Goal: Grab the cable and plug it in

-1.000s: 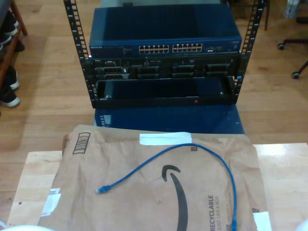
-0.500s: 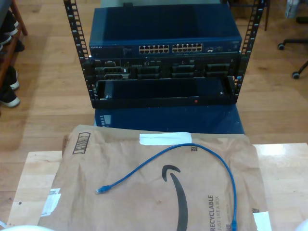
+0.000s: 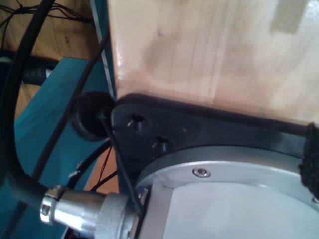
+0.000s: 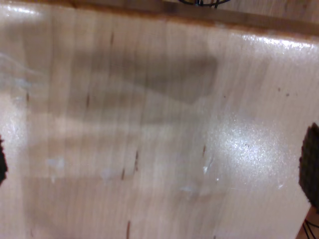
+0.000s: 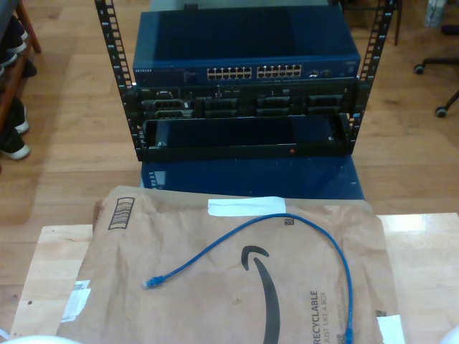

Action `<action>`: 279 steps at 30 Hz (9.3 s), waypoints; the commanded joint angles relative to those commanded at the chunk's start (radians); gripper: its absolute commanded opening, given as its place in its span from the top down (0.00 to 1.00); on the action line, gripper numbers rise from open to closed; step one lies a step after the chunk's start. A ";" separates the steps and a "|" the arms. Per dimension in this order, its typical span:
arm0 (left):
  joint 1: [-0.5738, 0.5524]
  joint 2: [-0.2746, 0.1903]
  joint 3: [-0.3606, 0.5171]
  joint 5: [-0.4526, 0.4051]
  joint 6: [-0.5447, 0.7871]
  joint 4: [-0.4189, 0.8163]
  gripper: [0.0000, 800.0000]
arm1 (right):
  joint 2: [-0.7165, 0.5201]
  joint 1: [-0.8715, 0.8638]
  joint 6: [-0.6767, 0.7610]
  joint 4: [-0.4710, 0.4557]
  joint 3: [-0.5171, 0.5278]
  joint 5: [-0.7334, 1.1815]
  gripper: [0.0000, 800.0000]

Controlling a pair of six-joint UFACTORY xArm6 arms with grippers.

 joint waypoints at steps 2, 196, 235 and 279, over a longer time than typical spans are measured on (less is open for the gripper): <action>0.000 0.000 0.000 0.000 0.000 0.000 0.00 | 0.000 0.000 0.000 0.000 0.000 0.000 0.00; -1.211 0.382 -0.890 0.684 -0.891 -1.180 0.00 | 0.425 1.738 1.499 0.999 -0.904 0.367 0.99; -1.212 0.430 -0.870 0.770 -1.034 -1.252 0.38 | 0.423 1.777 1.496 1.014 -0.947 0.431 0.98; -1.180 0.442 -0.856 0.812 -1.074 -1.221 0.63 | 0.417 1.777 1.496 1.007 -0.942 0.425 0.98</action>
